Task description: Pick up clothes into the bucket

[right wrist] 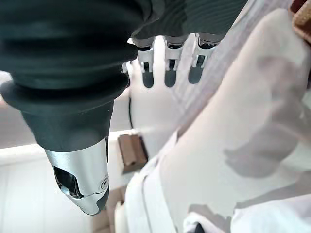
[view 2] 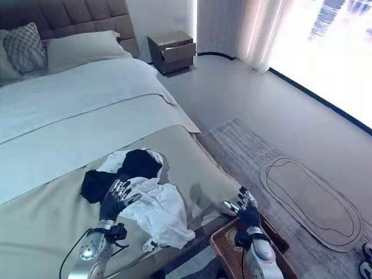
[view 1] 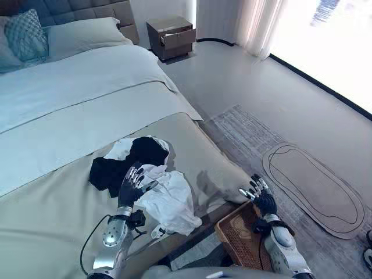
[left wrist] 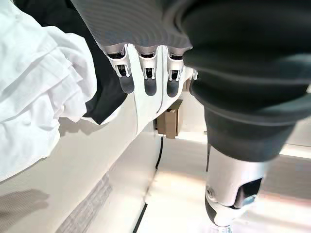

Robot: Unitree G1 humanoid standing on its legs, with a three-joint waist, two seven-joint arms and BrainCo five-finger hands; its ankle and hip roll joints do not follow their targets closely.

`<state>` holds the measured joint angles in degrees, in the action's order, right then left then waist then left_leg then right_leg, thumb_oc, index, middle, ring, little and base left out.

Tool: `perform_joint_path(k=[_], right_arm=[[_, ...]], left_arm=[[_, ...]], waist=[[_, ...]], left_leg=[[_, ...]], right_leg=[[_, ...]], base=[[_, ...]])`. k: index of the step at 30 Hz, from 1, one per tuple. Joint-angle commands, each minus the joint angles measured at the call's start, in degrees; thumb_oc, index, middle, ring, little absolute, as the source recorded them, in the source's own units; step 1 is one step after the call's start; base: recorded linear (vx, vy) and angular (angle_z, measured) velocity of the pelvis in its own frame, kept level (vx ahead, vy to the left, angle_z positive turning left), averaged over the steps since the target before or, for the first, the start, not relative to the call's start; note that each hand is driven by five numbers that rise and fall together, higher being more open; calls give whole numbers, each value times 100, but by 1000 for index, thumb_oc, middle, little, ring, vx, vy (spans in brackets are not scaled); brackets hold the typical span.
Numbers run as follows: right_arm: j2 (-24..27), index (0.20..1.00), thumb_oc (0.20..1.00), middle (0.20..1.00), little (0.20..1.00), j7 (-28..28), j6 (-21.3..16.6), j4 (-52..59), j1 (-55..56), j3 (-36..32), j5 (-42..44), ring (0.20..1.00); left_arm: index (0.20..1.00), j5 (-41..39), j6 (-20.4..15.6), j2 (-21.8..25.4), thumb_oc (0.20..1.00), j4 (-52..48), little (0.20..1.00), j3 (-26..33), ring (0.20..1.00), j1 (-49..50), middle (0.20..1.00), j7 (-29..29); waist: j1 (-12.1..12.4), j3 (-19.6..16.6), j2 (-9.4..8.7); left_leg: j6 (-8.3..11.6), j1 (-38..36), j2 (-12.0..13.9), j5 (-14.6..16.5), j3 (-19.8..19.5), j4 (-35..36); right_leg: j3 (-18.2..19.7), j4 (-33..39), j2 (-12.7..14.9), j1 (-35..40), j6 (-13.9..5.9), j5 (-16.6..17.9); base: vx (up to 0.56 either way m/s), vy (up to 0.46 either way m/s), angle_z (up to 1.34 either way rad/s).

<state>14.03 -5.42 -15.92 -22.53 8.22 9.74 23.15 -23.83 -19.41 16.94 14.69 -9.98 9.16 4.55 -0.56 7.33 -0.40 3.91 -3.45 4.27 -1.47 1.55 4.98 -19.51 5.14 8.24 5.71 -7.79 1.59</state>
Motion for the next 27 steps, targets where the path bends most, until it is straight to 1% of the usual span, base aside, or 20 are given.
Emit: perform_joint_path(k=[1,12,13,14,16,17,19,20,21,22,23,24,25,26,27], right_arm=[[-44,1000,1000,1000,1000,19,-174,434,-180,10,-80,1000],[-25,1000,1000,1000,1000,78,-156,448,-82,13,-109,1000],[-16,1000,1000,1000,1000,87,-157,455,-84,13,-110,1000],[8,1000,1000,1000,1000,121,-146,445,-98,21,-128,1000],[25,1000,1000,1000,1000,125,-141,423,-105,13,-156,1000],[56,1000,1000,1000,1000,169,-133,437,-115,29,-186,1000],[68,1000,1000,1000,1000,193,-125,425,-127,35,-199,1000],[99,1000,1000,1000,1000,225,-134,432,-158,38,-199,1000],[98,1000,1000,1000,1000,225,-134,430,-161,36,-199,1000],[152,1000,1000,1000,1000,254,-153,438,-210,32,-219,1000],[152,1000,1000,1000,1000,254,-154,436,-214,30,-219,1000],[226,1000,1000,1000,1000,256,-161,481,-272,46,-266,1000],[226,1000,1000,1000,1000,255,-161,480,-277,44,-266,1000],[279,1000,1000,1000,1000,218,-181,503,-418,66,-262,1000],[279,1000,1000,1000,1000,218,-181,500,-428,63,-261,1000]], left_arm=[[1000,-3,-218,199,1000,-282,1000,158,1000,-169,1000,-8],[1000,101,-204,212,1000,-274,1000,210,1000,-66,1000,27],[1000,164,-199,235,1000,-255,1000,202,1000,-69,1000,29],[1000,397,-168,307,1000,-184,1000,183,1000,-79,1000,32],[1000,528,-163,344,1000,-142,1000,180,1000,-93,1000,65],[1000,884,-143,436,1000,-53,1000,181,1000,-132,1000,176],[1000,1036,-141,477,1000,5,1000,193,1000,-167,1000,221],[1000,1250,-143,547,1000,89,1000,207,1000,-237,1000,306],[1000,1253,-145,546,1000,92,1000,206,1000,-241,1000,309],[1000,1389,-172,610,1000,138,1000,207,1000,-341,1000,381],[1000,1390,-174,610,1000,141,1000,207,1000,-347,1000,383],[1000,1468,-193,657,1000,182,1000,182,1000,-448,1000,454],[1000,1470,-195,655,1000,186,1000,181,1000,-455,1000,456],[1000,1573,-220,718,1000,215,1000,153,1000,-607,1000,588],[1000,1576,-223,716,1000,222,1000,152,1000,-619,1000,591]], waist=[[79,-67,-230],[88,-47,-268],[86,-45,-269],[82,-39,-271],[85,-31,-273],[82,-12,-287],[92,11,-303],[92,72,-341],[92,71,-343],[99,189,-385],[97,186,-386],[89,314,-394],[88,307,-395],[60,539,-385],[62,531,-387]], left_leg=[[74,-48,192,81,71,2],[70,-95,205,111,51,2],[69,-98,208,114,52,2],[63,-117,213,123,56,2],[61,-128,212,129,72,-3],[61,-120,213,148,98,-41],[61,-110,204,168,118,-79],[56,-10,195,252,135,-295],[55,5,193,263,134,-317],[26,246,153,384,111,-662],[24,268,150,395,107,-688],[-9,463,110,486,103,-898],[-12,490,107,496,101,-923],[-57,738,51,558,103,-1132],[-60,769,48,567,105,-1157]], right_leg=[[377,-14,393,-124,-275,263],[419,-14,362,-94,-264,240],[421,-14,358,-94,-263,236],[441,-14,349,-103,-268,235],[449,-14,350,-108,-272,241],[472,-14,352,-125,-279,249],[499,-14,358,-131,-283,251],[516,-39,392,-149,-290,266],[517,-40,394,-153,-291,267],[521,-144,467,-223,-298,277],[520,-152,471,-235,-299,274],[522,-354,567,-378,-307,240],[524,-371,573,-400,-309,233],[559,-643,679,-690,-321,217],[567,-667,685,-724,-322,208]], base=[[-225,114,267],[3,-1,0],[0,0,0],[0,0,0],[0,0,0],[22,14,-3],[11,7,-4],[4,5,-6],[-42,10,-12],[-45,9,-13],[-94,38,-15],[-54,33,-7],[-172,84,-5],[-125,57,-2],[-264,106,-9]])
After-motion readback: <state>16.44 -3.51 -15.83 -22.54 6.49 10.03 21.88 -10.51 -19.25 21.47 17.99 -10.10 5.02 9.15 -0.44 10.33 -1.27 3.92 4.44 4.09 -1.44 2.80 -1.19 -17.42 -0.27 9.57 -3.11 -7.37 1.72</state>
